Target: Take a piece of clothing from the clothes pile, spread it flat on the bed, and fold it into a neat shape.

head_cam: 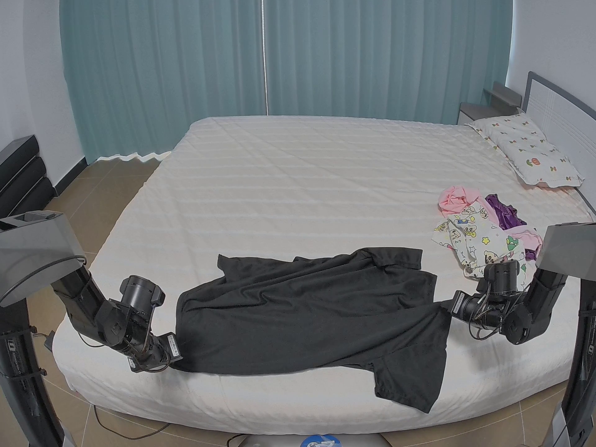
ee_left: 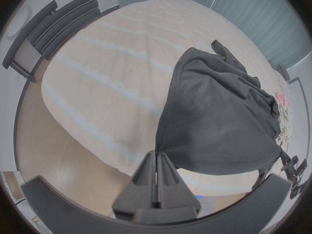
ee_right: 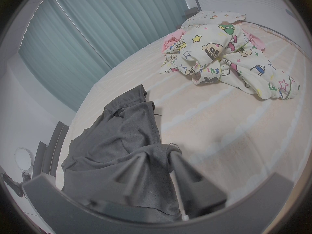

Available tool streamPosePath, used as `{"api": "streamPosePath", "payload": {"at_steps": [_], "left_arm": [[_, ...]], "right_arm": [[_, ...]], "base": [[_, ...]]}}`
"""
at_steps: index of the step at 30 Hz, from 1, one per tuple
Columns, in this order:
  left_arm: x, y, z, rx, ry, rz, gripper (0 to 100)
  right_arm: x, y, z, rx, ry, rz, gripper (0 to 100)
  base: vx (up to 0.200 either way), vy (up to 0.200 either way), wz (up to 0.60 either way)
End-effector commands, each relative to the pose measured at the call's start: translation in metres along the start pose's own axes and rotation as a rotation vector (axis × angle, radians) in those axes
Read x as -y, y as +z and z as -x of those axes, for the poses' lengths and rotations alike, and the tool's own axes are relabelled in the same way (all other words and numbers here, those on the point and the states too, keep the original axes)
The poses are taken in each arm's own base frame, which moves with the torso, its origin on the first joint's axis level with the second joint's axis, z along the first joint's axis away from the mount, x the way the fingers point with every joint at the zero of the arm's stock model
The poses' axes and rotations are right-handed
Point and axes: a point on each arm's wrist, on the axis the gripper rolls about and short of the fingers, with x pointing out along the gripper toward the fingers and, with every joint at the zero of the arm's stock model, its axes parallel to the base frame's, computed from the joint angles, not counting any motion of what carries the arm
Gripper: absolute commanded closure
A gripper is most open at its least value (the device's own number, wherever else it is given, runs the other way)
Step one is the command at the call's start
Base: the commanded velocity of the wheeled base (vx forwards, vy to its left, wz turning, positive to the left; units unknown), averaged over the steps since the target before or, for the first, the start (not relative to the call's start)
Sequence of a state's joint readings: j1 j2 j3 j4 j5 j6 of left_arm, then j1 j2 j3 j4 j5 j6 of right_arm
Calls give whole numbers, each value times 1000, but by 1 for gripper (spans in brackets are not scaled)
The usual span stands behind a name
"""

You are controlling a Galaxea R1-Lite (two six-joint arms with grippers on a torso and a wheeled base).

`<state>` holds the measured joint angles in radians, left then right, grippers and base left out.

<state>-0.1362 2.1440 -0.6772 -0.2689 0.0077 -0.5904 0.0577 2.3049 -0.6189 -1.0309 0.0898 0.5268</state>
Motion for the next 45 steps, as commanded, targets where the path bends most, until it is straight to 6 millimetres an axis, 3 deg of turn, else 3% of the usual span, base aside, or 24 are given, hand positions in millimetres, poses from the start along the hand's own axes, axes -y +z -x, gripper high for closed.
{"api": "streamPosePath", "payload": {"at_steps": [1,5,9,14,22,32,42,43,45], "left_arm": [[2,2,2,-16,-51,7,100],[2,2,3,-22,-63,10,100],[2,3,1,-24,-65,13,100],[3,3,1,-28,-65,12,100],[2,5,0,-30,-77,18,100],[3,8,1,-31,-101,31,100],[6,17,2,-2,-122,90,100],[6,17,2,-1,-123,91,100],[6,17,2,-2,-124,91,100]], "right_arm": [[0,-4,4,-9,0,0,0],[-2,-5,19,-13,3,1,0],[1,-18,39,-71,6,2,0],[4,-32,49,-91,7,-5,0],[3,-59,65,-152,21,19,0],[-11,-91,52,-217,33,22,0],[-21,-103,36,-207,53,55,0],[-21,-104,34,-209,51,57,100],[-21,-106,34,-211,47,63,100]], "base": [[0,0,0],[0,0,0],[0,0,0],[0,0,0],[-200,0,0],[-20,0,0],[0,0,0],[0,0,0],[0,0,0]]}}
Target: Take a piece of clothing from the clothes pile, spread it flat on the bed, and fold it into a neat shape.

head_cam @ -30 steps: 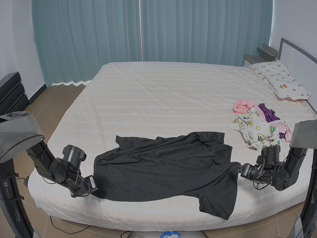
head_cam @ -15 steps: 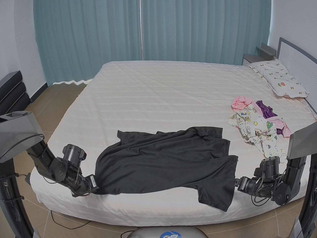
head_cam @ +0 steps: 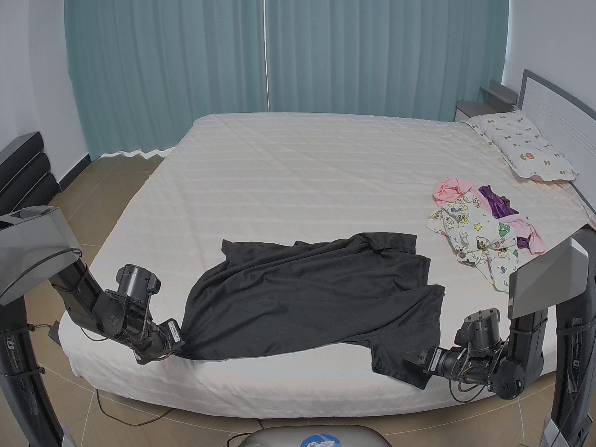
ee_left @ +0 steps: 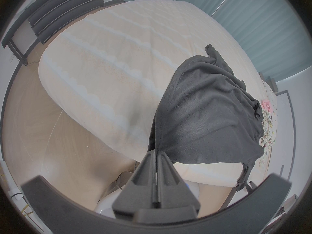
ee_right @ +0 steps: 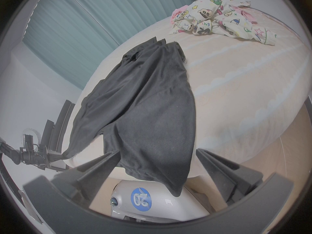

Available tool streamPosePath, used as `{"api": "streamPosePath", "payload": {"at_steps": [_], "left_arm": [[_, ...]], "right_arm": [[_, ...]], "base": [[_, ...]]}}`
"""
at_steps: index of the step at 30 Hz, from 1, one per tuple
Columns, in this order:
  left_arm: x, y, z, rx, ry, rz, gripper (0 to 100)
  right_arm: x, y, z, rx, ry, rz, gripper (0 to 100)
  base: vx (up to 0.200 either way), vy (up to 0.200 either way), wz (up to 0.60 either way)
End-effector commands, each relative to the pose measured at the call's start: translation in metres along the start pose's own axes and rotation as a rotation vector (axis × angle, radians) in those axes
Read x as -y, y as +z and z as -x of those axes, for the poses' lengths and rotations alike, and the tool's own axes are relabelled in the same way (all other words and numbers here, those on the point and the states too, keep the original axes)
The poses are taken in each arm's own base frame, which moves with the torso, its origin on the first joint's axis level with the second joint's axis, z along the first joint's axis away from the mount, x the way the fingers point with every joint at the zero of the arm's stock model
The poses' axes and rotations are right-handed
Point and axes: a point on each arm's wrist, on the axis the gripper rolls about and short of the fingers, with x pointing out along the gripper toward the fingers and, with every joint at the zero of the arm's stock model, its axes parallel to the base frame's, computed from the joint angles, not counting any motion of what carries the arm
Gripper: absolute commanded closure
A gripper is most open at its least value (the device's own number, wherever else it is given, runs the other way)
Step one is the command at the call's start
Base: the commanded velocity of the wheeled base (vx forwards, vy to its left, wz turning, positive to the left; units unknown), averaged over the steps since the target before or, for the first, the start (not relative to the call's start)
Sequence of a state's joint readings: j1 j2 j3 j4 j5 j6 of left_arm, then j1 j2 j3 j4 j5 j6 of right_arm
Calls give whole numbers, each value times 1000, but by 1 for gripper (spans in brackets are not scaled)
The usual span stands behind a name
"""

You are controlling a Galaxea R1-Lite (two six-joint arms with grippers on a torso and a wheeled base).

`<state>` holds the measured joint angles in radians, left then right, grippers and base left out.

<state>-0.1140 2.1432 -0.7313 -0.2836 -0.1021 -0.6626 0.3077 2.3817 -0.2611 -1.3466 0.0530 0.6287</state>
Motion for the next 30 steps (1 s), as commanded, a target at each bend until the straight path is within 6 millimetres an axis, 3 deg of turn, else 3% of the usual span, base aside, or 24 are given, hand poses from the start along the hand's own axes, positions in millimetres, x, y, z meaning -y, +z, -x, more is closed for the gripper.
{"api": "streamPosePath", "payload": {"at_steps": [1,8,18,30], "left_arm": [[0,0,-1,0,-1,2,100],[1,1,1,-5,-17,3,100],[-2,3,9,8,-17,9,100],[-7,-6,16,-70,49,-40,100]], "right_arm": [[0,-7,-7,-21,-12,10,100],[7,-7,5,-17,-58,8,100],[40,2,40,-36,-97,-15,100],[60,-7,61,-109,-134,39,100]], "base": [[0,0,0],[0,0,0],[0,0,0],[0,0,0]]}}
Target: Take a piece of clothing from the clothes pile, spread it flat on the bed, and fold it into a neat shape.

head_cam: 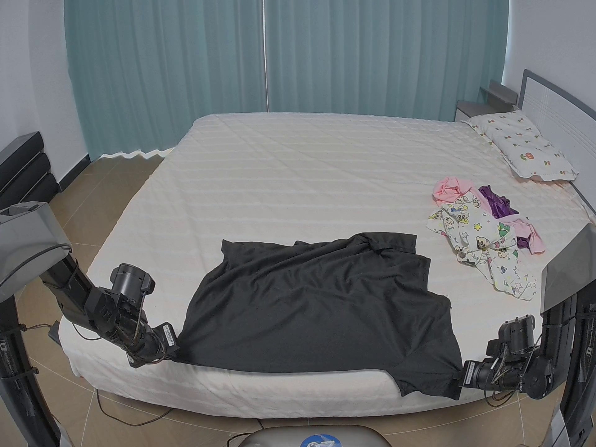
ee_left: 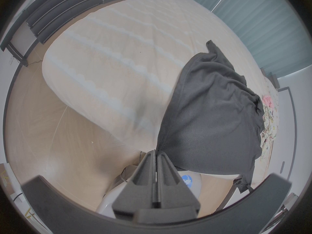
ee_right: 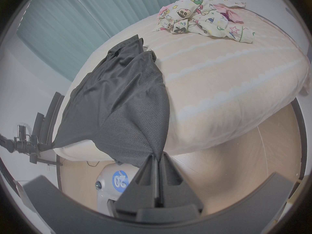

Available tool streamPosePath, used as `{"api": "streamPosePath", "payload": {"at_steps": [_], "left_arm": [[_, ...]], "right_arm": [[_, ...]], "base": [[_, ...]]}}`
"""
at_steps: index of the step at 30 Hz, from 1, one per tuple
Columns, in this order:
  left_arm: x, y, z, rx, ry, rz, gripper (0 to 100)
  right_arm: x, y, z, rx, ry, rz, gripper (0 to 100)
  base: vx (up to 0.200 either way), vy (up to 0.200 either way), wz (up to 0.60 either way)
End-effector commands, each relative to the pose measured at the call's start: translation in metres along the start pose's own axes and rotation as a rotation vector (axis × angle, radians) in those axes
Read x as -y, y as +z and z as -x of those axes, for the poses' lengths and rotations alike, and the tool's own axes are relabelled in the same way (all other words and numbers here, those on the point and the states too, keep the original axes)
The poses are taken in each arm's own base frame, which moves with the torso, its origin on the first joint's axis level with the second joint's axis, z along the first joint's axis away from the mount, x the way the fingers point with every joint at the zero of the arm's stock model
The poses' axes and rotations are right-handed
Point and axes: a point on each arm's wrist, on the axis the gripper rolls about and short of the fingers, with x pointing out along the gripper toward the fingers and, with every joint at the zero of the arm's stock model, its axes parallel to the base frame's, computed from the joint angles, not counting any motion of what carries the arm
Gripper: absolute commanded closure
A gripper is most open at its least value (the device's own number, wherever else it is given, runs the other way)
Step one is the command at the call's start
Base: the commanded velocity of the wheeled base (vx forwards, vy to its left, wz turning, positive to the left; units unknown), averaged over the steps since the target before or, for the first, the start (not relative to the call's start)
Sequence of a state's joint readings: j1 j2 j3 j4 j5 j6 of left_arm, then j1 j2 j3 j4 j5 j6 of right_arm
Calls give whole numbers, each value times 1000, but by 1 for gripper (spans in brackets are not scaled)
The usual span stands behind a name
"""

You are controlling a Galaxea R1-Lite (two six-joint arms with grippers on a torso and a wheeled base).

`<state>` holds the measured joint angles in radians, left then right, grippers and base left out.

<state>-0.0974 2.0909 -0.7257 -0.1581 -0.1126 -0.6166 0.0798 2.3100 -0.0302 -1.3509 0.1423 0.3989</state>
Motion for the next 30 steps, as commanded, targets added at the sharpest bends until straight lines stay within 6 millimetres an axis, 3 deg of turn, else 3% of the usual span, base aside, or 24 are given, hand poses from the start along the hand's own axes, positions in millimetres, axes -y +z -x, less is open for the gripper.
{"api": "streamPosePath", "payload": {"at_steps": [1,12,13,23,30], "left_arm": [[0,-2,0,-10,11,-25,100],[-1,-14,-9,-58,38,-74,100],[0,-15,-9,-58,38,-76,0],[3,-11,-7,-40,16,-69,0],[12,4,5,26,-49,-20,0]], "right_arm": [[7,-4,5,-24,-16,-2,100],[9,-8,-1,-48,-27,33,100],[8,-7,-3,-48,-26,34,0],[4,9,-7,95,27,27,0],[-7,36,0,266,100,-22,0]], "base": [[0,0,0],[0,0,0],[0,0,0],[0,0,0],[0,0,0]]}}
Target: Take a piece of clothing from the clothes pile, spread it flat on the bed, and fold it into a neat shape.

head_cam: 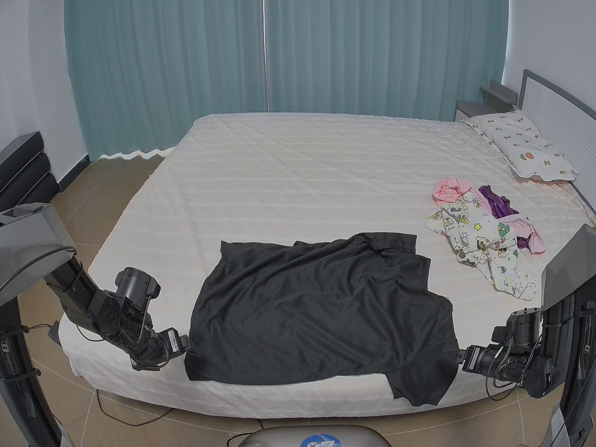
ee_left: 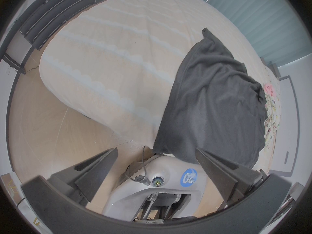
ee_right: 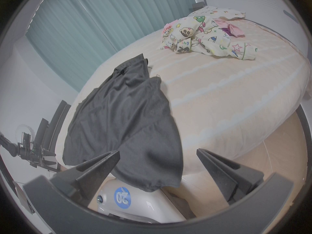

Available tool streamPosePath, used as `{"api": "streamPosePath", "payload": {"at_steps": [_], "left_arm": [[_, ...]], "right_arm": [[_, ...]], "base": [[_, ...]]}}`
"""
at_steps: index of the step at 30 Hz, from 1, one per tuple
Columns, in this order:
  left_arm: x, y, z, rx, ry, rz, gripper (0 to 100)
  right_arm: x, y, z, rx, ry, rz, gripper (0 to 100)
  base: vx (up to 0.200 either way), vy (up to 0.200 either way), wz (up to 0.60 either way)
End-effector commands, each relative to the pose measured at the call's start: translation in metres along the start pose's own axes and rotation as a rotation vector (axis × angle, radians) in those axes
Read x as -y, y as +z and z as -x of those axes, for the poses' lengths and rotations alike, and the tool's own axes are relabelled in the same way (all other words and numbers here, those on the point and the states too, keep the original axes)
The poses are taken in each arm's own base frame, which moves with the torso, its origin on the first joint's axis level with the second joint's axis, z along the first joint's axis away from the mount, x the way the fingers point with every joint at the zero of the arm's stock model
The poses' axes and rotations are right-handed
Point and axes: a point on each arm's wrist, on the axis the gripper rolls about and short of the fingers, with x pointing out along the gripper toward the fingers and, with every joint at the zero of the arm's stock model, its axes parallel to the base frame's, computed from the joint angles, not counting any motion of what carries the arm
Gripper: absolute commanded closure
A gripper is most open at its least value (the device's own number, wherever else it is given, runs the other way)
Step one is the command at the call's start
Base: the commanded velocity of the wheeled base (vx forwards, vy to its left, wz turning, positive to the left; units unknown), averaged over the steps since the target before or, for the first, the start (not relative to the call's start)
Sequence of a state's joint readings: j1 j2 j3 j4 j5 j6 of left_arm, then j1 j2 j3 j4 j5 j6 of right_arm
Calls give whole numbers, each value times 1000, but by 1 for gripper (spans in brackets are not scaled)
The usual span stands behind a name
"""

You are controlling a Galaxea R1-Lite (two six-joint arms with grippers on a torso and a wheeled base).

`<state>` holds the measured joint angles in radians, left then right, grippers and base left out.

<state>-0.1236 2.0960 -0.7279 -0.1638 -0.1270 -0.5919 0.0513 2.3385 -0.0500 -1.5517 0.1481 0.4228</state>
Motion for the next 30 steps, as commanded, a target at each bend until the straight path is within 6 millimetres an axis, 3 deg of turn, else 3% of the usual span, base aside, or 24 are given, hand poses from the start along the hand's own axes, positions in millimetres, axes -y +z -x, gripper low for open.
{"api": "streamPosePath", "payload": {"at_steps": [1,5,14,24,30], "left_arm": [[7,11,8,49,-35,51,0],[9,15,8,58,-51,85,0],[8,16,7,47,-62,94,0],[7,24,7,57,-73,110,0],[5,23,6,54,-69,111,0]], "right_arm": [[-8,18,0,99,44,-13,0],[-11,27,-5,143,61,-33,0],[-18,49,-23,215,101,-48,0],[-39,84,-45,249,87,-140,0],[-53,88,-56,227,72,-204,0]], "base": [[0,0,0],[0,0,0],[200,0,0],[0,0,0],[0,0,0]]}}
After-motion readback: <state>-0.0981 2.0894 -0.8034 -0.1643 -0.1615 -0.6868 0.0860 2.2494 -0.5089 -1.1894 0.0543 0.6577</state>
